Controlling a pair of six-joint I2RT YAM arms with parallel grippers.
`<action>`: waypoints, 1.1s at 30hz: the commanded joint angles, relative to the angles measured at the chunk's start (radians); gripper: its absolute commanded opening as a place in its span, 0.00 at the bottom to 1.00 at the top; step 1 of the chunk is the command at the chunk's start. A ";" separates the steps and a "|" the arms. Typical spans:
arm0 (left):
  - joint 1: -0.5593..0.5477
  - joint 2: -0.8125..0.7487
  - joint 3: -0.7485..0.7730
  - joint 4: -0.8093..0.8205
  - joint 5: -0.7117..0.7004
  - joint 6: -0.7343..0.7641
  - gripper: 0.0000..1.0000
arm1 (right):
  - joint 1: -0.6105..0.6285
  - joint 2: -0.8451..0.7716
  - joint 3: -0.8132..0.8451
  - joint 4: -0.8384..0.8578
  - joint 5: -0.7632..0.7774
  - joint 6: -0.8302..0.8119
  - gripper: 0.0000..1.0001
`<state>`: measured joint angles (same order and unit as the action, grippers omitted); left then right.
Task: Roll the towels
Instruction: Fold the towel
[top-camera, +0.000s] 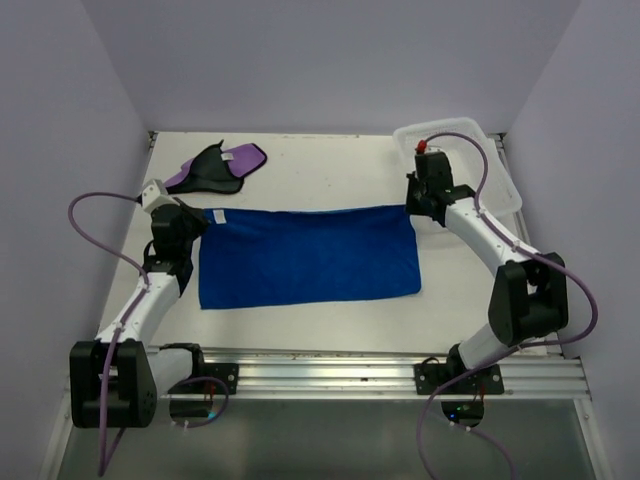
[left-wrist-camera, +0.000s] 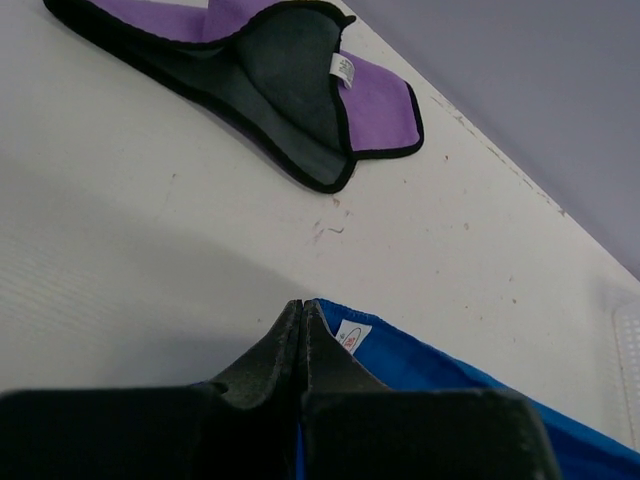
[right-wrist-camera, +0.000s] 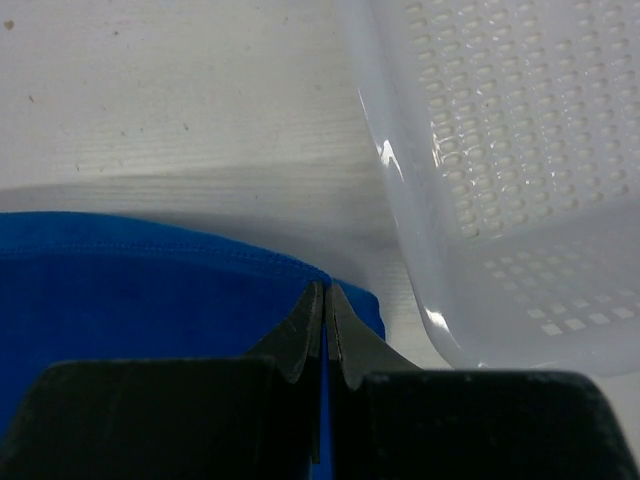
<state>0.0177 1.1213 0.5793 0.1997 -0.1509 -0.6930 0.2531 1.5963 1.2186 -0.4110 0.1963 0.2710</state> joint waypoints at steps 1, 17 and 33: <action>0.008 -0.063 -0.055 0.095 -0.010 0.024 0.00 | -0.006 -0.093 -0.051 0.038 -0.008 -0.001 0.00; 0.008 -0.301 -0.214 0.015 -0.073 0.046 0.00 | -0.005 -0.283 -0.274 -0.002 -0.024 0.040 0.00; 0.008 -0.474 -0.295 -0.085 -0.052 0.023 0.00 | -0.006 -0.381 -0.418 -0.043 -0.047 0.089 0.00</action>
<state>0.0193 0.6785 0.2890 0.1246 -0.1894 -0.6697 0.2527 1.2484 0.8192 -0.4366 0.1585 0.3332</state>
